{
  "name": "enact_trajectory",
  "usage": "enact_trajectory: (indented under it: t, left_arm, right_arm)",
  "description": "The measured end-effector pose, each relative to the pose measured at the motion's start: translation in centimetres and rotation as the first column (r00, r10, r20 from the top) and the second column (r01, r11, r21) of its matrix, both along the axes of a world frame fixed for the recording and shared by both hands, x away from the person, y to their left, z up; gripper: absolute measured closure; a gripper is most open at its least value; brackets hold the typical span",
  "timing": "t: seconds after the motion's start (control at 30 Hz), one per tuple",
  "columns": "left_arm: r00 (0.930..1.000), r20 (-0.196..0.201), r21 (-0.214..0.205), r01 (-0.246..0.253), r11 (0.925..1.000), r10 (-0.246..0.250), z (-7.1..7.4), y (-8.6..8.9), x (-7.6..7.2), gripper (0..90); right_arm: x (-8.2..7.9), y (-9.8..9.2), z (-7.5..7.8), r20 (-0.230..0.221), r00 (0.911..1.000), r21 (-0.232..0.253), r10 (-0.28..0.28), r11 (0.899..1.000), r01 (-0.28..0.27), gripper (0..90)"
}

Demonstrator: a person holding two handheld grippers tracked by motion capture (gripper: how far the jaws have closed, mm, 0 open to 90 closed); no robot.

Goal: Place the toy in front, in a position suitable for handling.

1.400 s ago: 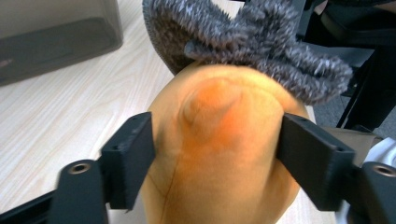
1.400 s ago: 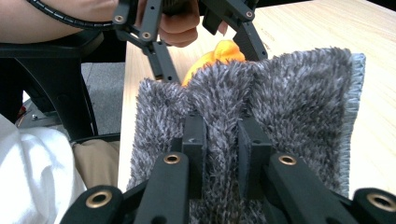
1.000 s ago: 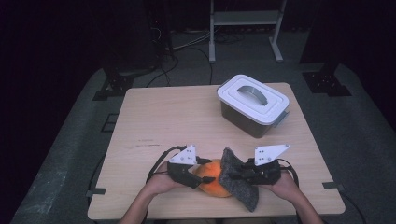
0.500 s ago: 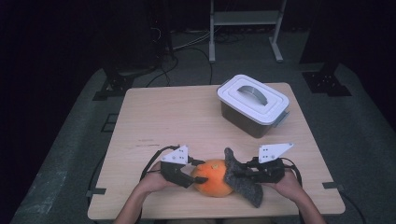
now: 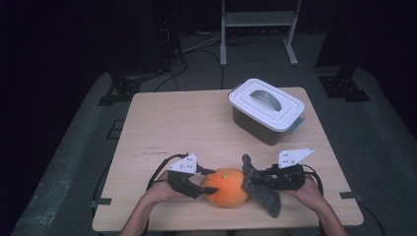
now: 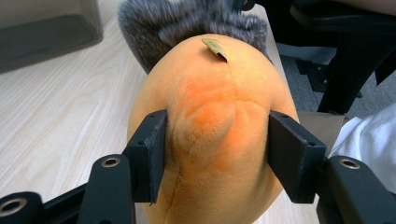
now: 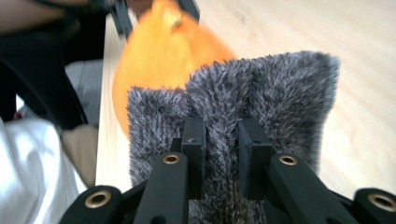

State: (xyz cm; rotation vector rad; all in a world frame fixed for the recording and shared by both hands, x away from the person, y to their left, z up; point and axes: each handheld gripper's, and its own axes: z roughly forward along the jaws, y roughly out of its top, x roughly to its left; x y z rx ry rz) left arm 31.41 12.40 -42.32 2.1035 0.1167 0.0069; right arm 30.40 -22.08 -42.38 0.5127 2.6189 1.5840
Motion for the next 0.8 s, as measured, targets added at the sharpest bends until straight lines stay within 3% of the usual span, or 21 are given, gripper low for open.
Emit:
enact_trajectory:
  t: [0.03, 0.07, 0.13, 0.2, 0.23, 0.27, 0.33, 0.5, 0.67, 0.73, 0.77, 0.8]
  left_arm:
    - [1.0, -0.001, -0.003, 0.001, 1.0, -0.001, 0.0, 0.0, 0.0, 41.9]
    - [1.0, -0.001, -0.01, 0.004, 0.9999, -0.004, -0.1, -0.2, 0.0, 41.8]
    - [1.0, 0.004, -0.005, 0.007, 1.0, -0.007, -0.1, -0.2, 0.0, 41.8]
    - [1.0, 0.003, -0.005, 0.008, 1.0, -0.008, -0.1, -0.2, 0.0, 41.8]
    - [0.9999, 0.001, -0.008, 0.012, 0.9999, -0.012, -0.2, -0.1, 0.0, 41.8]
    - [0.9999, 0.001, -0.008, 0.012, 0.9999, -0.012, -0.2, -0.1, 0.0, 41.8]
    - [0.9998, 0.005, -0.005, 0.018, 0.9998, -0.018, -0.2, 0.0, 0.0, 41.8]
    - [0.9999, -0.015, -0.017, 0.005, 0.9999, -0.005, -0.3, 0.2, 0.2, 41.6]
    - [0.9998, -0.014, -0.019, 0.013, 0.9997, -0.013, -0.3, 0.1, 0.2, 41.5]
    - [0.9998, -0.013, -0.019, 0.012, 0.9997, -0.013, -0.3, 0.1, 0.2, 41.5]
    - [0.9998, -0.012, -0.015, 0.014, 0.9998, -0.014, -0.3, 0.1, 0.2, 41.5]
    - [0.9998, -0.009, -0.011, 0.018, 0.9998, -0.018, -0.2, 0.1, 0.2, 41.5]
  right_arm:
    - [0.0, 0.0, 0.0, 0.0, 1.0, 0.0, 0.0, 1.0, 0.0, 74.5]
    - [0.1, 0.1, 0.5, 0.011, 0.9999, 0.052, -0.009, 0.999, 0.008, 74.5]
    - [0.2, 0.3, 0.5, 0.007, 1.0, 0.066, -0.007, 0.998, 0.006, 74.5]
    - [0.2, 0.4, 0.4, 0.004, 1.0, 0.054, -0.005, 0.999, 0.005, 74.5]
    - [0.3, 0.6, -0.3, -0.022, 0.9998, 0.022, 0.005, 1.0, -0.004, 74.4]
    - [0.3, 0.6, -0.3, -0.022, 0.9998, 0.022, 0.005, 1.0, -0.004, 74.4]
    - [0.6, 0.6, -1.1, -0.07, 0.9974, 0.015, 0.019, 1.0, -0.018, 74.3]
    - [1.0, -0.4, -1.7, -0.089, 0.9959, -0.04, -0.012, 0.999, 0.009, 74.3]
    - [0.8, -0.5, -0.5, -0.051, 0.9986, 0.05, -0.016, 0.999, 0.019, 74.3]
    - [0.8, -0.3, -0.4, -0.051, 0.9986, 0.059, -0.009, 0.998, 0.012, 74.2]
    - [0.8, 0.0, -0.4, -0.053, 0.9986, 0.049, 0.0, 0.999, 0.002, 74.2]
    - [0.8, 0.6, -1.1, -0.073, 0.9972, -0.01, 0.014, 1.0, -0.015, 74.1]
